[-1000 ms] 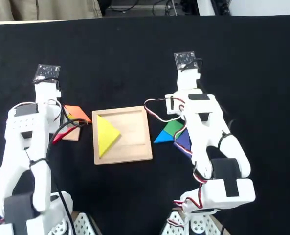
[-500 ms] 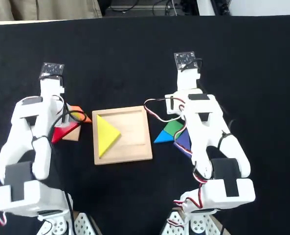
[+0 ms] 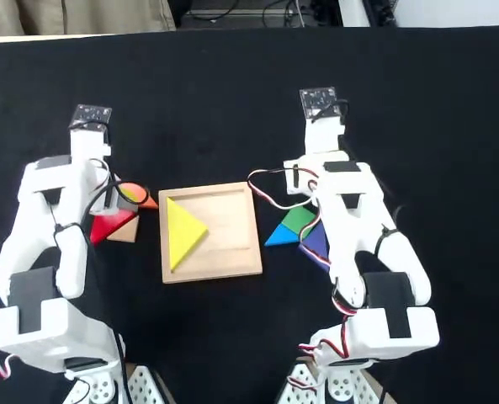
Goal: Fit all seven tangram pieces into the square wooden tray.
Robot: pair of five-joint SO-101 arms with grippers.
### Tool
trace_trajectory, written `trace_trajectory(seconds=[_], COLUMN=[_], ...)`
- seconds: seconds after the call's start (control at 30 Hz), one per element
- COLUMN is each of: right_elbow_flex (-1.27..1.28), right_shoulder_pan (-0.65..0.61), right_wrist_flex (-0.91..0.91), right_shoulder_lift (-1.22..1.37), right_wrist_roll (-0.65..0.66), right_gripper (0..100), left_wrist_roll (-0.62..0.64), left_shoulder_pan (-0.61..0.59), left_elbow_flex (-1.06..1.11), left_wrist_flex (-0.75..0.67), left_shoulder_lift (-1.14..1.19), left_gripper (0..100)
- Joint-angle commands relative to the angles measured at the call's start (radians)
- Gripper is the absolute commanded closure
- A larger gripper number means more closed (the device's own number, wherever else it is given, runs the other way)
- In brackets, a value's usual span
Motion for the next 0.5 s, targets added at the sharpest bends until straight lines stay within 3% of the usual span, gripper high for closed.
trace_trajectory(seconds=[0.0,0.27,0.47], right_elbow_flex=[-0.001,-0.001,-0.001], right_shoulder_pan=[0.009,0.008,0.008], right_wrist_flex=[-0.015,-0.015,-0.015], right_shoulder_lift=[-0.05,-0.05,-0.05], right_wrist_roll=[0.0,0.0,0.0], right_gripper=[98.4,98.4,98.4], left_wrist_roll=[-0.044,-0.121,-0.071], left_shoulder_pan=[-0.007,0.002,0.007], left_elbow_flex=[-0.104,-0.074,-0.061], left_wrist_flex=[0.069,0.072,0.015], left_shoulder_lift=[-0.008,-0.005,-0.005], left_gripper=[68,67,67])
